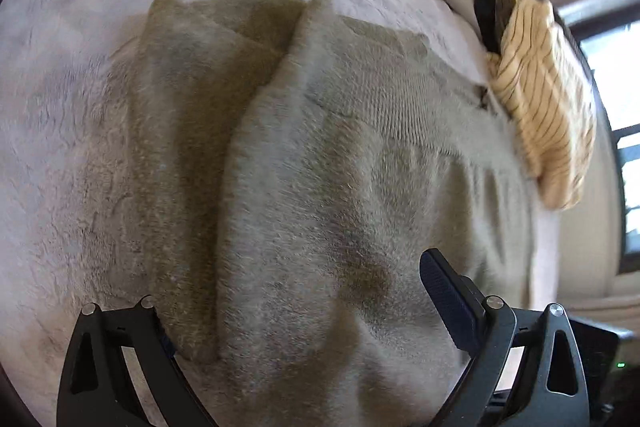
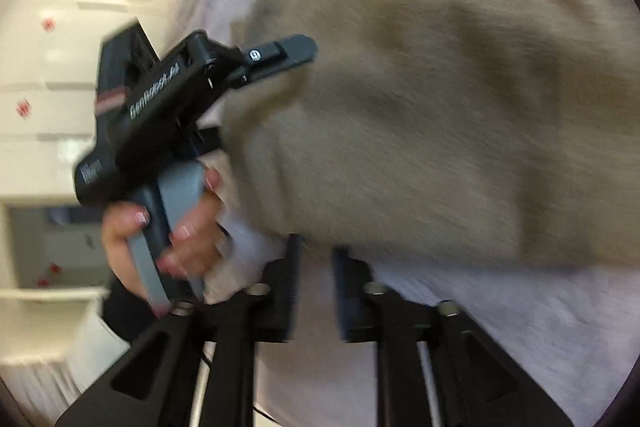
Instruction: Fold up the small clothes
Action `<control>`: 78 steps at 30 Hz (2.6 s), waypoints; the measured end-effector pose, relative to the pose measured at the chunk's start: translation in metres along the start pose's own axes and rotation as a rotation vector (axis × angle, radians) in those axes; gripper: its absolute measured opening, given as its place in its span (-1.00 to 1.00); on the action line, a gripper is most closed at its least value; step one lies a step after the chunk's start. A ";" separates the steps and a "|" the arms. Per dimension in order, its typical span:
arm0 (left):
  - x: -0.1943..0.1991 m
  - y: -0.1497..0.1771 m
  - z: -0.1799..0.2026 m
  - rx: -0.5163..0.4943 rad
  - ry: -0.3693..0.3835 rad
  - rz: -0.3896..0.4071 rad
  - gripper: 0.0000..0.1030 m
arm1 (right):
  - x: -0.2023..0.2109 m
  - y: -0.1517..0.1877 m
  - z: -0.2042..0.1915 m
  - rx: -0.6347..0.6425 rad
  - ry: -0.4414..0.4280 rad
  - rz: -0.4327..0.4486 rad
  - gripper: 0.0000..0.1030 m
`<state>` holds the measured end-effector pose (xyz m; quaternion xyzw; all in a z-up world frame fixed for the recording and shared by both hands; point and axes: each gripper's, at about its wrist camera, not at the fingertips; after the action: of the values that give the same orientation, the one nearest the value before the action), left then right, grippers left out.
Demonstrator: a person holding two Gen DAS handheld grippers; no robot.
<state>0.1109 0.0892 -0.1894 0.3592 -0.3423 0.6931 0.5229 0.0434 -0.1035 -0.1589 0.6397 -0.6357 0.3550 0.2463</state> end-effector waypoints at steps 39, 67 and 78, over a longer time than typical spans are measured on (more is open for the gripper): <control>0.013 -0.011 0.195 -0.256 0.176 0.130 -0.53 | 0.098 -0.047 0.116 -0.089 0.043 0.302 -0.78; -0.013 0.024 0.246 -0.263 0.013 0.184 0.45 | 0.132 -0.056 0.241 -0.473 -0.490 0.497 0.29; -0.054 0.013 0.154 -0.035 -0.235 0.173 0.66 | 0.117 -0.143 0.187 -0.186 -0.258 0.304 -0.60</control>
<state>0.1305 -0.0706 -0.1585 0.3979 -0.4428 0.6826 0.4238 0.2040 -0.3115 -0.1675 0.5512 -0.7811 0.2430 0.1644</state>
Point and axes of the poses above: each gripper's, at about its wrist camera, not at the fingertips, and x roughly against the way its jaws point, z to its right, y to its underside, and after that the axes turned 9 degrees about x, right-handed
